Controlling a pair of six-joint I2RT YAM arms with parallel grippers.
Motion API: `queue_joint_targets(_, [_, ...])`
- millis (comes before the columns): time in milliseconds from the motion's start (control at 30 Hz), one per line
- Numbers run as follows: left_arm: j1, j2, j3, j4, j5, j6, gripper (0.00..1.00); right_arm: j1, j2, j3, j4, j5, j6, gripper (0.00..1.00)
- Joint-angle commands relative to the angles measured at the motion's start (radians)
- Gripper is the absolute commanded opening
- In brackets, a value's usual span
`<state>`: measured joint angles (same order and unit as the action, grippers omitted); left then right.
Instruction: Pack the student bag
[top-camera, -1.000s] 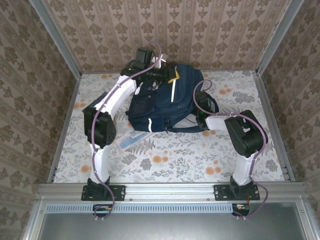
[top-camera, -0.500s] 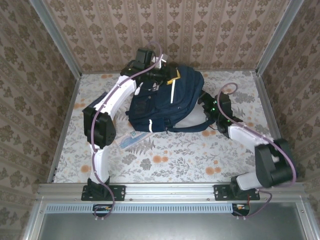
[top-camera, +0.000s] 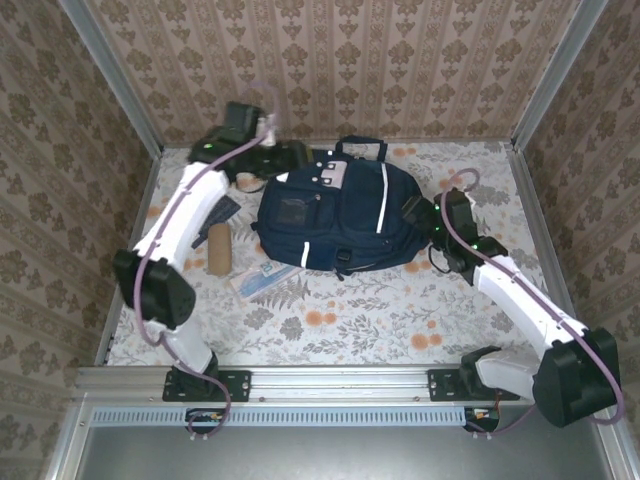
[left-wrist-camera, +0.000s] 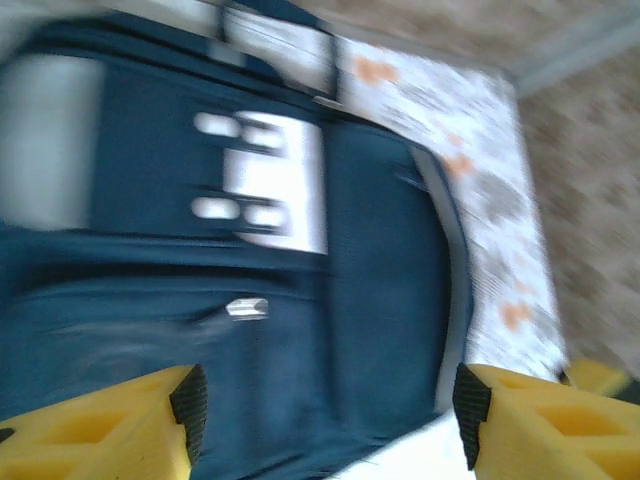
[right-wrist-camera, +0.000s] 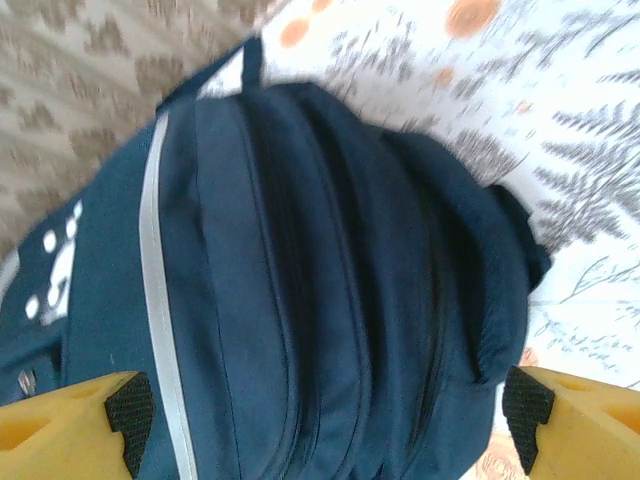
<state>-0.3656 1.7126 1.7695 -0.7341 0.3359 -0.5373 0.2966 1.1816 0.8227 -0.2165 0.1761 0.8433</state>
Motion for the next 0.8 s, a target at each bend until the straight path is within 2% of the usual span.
queue_joint_targets(0, [0.11,-0.035,-0.143,-0.062,-0.194,0.091,0.72,0.058,0.045,0.032,-0.018,-0.051,-0.059,0.92])
queue_joint_targets(167, [0.239,-0.039,-0.335,-0.045,-0.29,0.121,0.79,0.146,0.08,0.035,-0.001,-0.059,-0.084,0.93])
queue_joint_targets(267, [0.257,0.003,-0.382,-0.037,-0.335,0.174,0.85,0.181,0.08,0.011,0.023,-0.068,-0.086,0.93])
queue_joint_targets(500, [0.281,0.13,-0.384,-0.055,-0.425,0.265,0.88,0.212,0.059,-0.064,0.099,-0.106,-0.059,0.93])
queue_joint_targets(600, [0.3,0.173,-0.39,-0.051,-0.426,0.278,0.88,0.211,0.059,-0.088,0.118,-0.122,-0.046,0.93])
queue_joint_targets(767, [0.327,0.224,-0.433,-0.03,-0.365,0.281,0.87,0.211,0.059,-0.113,0.134,-0.139,-0.041,0.94])
